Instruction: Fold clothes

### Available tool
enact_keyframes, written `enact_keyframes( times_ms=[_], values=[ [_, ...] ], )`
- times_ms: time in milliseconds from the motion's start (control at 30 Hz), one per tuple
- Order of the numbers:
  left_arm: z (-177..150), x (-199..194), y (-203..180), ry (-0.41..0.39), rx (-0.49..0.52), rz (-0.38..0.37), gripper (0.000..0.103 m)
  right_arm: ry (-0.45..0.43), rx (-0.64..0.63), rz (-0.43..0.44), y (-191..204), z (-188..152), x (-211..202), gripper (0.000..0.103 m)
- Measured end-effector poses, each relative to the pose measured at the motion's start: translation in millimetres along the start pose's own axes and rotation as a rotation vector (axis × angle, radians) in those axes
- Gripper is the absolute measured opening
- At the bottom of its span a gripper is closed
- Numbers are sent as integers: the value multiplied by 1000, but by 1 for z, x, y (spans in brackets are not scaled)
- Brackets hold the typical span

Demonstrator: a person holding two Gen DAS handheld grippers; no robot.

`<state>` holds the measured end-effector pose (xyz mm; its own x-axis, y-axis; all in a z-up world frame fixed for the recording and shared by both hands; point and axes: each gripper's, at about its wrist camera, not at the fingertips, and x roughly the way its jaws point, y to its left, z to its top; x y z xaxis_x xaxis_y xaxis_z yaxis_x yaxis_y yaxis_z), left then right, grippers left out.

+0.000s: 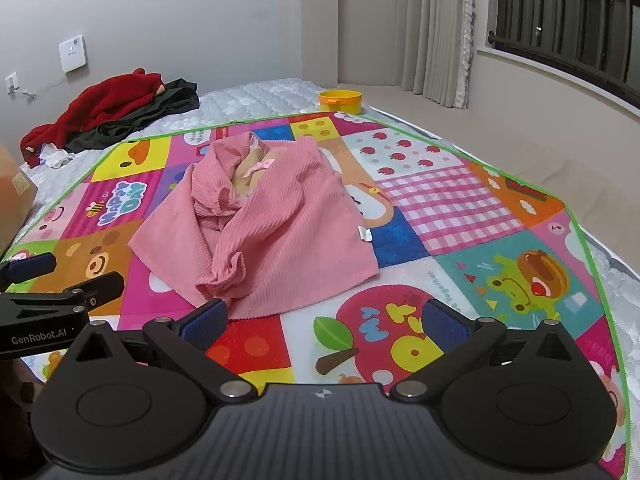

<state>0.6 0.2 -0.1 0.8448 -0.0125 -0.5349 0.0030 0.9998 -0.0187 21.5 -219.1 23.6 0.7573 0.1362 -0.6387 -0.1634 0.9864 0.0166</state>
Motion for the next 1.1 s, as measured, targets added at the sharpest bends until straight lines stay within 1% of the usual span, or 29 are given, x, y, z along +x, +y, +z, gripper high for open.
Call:
enact_keyframes(
  times_ms=[167,300,367,700,1100],
  values=[
    [0,3,0,3,11,10,103,1,4,0,-4,0,2,103],
    [0,4,2,5,3,11,103,-4,1,-2,1,-6,1,103],
    [1,4,3,11,-4,9,103,15,19,9,-5,0,3,103],
    [-1,5,3,15,-6,13,103,17,23,3,-1,-4,2,103],
    [-1,6,3,20,-5,12,103,29,37,11,-4,-1,3,103]
  ],
)
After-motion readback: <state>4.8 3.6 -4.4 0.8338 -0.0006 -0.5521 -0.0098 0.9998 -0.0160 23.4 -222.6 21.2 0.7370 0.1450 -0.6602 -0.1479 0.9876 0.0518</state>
